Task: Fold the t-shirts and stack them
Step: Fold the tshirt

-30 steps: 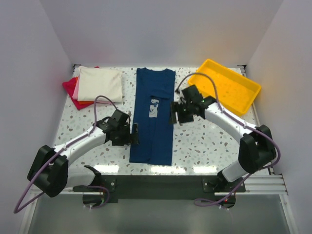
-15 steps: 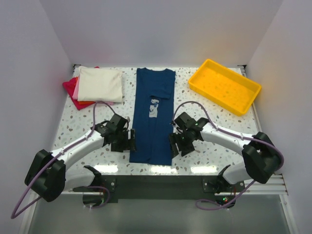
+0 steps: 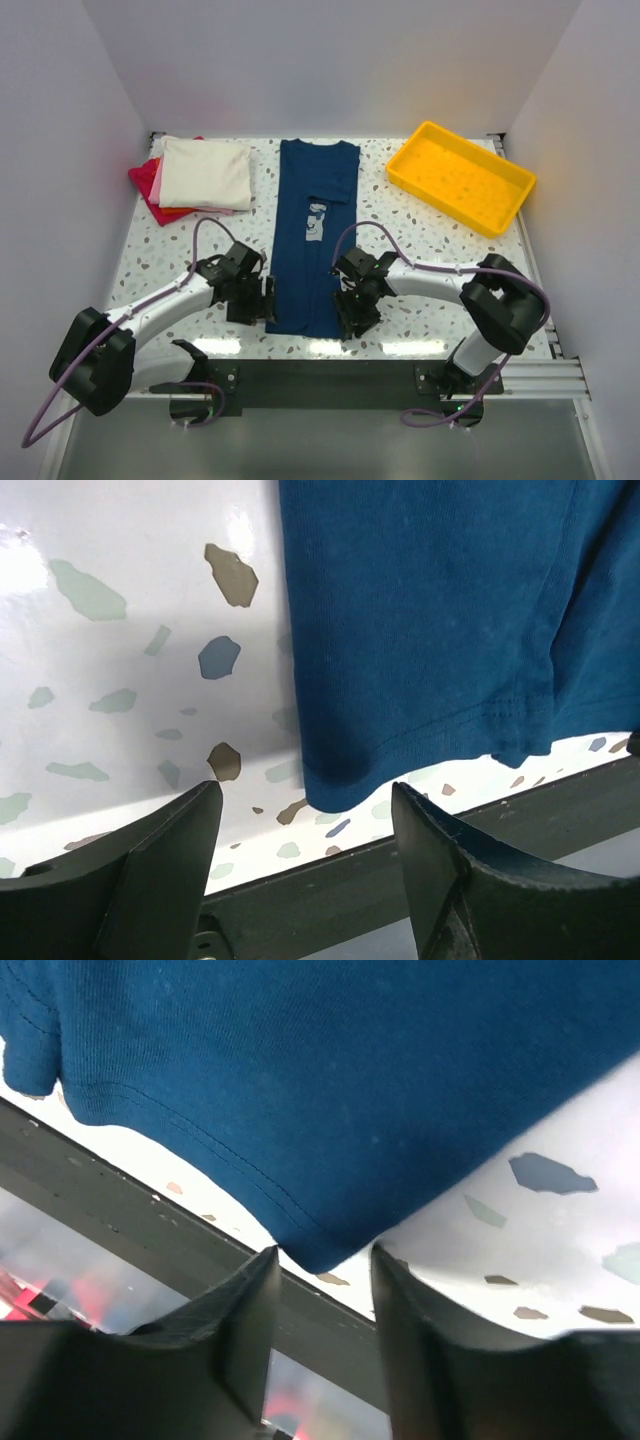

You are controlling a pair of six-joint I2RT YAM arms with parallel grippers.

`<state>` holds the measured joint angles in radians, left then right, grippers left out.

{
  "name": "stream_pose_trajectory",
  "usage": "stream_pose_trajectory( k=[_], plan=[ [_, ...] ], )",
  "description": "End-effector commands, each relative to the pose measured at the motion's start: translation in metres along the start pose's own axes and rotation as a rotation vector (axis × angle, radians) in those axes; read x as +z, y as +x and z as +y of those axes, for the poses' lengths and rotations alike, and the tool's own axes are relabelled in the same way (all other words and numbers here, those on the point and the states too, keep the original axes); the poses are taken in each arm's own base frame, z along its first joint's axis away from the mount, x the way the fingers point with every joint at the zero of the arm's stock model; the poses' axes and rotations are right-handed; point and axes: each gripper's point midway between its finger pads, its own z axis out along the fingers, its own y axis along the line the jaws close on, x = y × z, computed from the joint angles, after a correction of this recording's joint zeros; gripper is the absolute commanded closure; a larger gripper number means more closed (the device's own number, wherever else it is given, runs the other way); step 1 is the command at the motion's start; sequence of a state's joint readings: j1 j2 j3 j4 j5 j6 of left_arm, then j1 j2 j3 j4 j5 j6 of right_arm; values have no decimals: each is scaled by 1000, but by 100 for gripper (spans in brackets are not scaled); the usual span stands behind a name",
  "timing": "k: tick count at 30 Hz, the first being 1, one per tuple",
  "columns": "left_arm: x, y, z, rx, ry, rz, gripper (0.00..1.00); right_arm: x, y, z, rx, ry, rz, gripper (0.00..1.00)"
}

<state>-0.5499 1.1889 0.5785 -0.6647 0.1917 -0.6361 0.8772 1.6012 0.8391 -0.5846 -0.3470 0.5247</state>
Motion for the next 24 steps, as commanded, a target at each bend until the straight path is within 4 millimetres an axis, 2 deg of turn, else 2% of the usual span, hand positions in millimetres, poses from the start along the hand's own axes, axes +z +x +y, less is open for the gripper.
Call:
stream_pose_trajectory(
  k=[1,8,9,11,17,24],
  plan=[
    [-1,6,-6,0,27,16,27,8,-9,4,-9,-8,-23,57],
    [4,11,-9,14,26,48,35,11,-8,-1,-2,12,-13,77],
    [5,12,-9,15,25,54,40,12,-7,-2,1,15,-9,81],
    [5,11,-11,18,32,54,45,11,-7,-2,1,17,-11,83],
    [10,16,-12,21,40,75,48,11,-6,-5,6,31,-2,86],
    [15,23,-11,25,43,98,61,11,-5,-5,3,31,0,87]
  ],
)
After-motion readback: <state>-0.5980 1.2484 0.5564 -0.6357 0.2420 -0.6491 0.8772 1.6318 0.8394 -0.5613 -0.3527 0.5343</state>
